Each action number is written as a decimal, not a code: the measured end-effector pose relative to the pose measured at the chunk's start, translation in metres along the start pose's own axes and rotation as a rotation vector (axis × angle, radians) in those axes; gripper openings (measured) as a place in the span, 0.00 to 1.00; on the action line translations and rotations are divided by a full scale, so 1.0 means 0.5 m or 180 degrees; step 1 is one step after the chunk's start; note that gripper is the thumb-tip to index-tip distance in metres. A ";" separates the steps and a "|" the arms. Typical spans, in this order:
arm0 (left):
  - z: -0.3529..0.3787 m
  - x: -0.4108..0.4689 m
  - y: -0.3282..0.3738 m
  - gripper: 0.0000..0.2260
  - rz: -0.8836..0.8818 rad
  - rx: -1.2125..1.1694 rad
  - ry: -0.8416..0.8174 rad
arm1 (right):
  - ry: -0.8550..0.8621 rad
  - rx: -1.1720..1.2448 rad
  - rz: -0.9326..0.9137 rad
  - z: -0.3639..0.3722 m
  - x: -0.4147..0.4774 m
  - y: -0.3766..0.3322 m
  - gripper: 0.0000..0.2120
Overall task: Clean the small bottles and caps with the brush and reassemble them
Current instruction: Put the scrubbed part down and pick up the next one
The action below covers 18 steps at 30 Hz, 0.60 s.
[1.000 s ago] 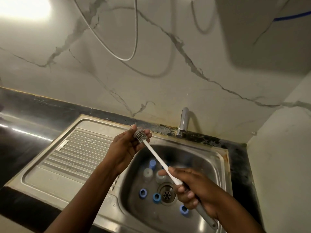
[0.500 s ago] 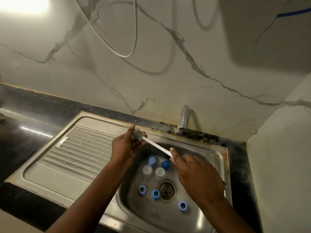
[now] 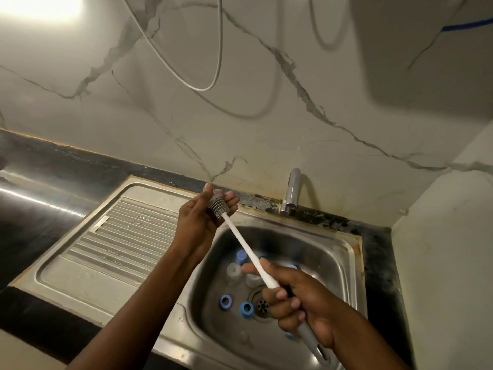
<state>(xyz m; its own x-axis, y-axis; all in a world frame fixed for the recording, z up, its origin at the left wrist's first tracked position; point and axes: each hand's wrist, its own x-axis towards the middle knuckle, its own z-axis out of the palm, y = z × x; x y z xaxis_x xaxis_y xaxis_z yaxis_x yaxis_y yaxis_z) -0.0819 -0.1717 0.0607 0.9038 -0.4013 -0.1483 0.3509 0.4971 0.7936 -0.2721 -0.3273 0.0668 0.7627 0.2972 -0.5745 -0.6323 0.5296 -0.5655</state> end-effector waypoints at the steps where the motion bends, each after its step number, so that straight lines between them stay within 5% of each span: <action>1: 0.001 0.000 0.002 0.15 -0.0060 -0.0100 -0.0052 | -0.0244 0.0178 0.0096 -0.003 0.002 0.001 0.20; 3: -0.002 0.001 0.005 0.14 -0.0149 -0.0181 -0.0059 | -0.0279 0.0160 0.0079 -0.003 0.007 0.000 0.21; 6: -0.012 0.002 0.000 0.15 -0.0194 0.0031 0.0089 | 0.0551 -0.0897 -0.0509 0.014 0.007 -0.002 0.16; 11: -0.015 -0.004 -0.013 0.19 -0.0097 0.0814 0.0626 | 0.2189 -0.4574 -0.2047 -0.006 0.023 0.007 0.13; 14: -0.019 -0.008 -0.022 0.15 -0.0121 0.0918 0.0953 | 0.2432 -0.6362 -0.2116 -0.029 0.021 0.010 0.31; 16: -0.020 -0.012 -0.025 0.13 -0.0106 0.0919 0.1040 | 0.2703 -0.6742 -0.2492 -0.042 0.029 0.011 0.37; 18: -0.019 -0.018 -0.024 0.13 -0.0022 0.0903 0.1006 | 0.2640 -0.6266 -0.2532 -0.032 0.029 0.010 0.27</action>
<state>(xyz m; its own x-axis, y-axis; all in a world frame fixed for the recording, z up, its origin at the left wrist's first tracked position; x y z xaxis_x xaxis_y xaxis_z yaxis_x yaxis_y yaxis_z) -0.0918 -0.1670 0.0467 0.9478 -0.1262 -0.2929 0.3160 0.2461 0.9163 -0.2664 -0.3333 0.0463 0.9683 -0.0667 0.2407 -0.0380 -0.9918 -0.1219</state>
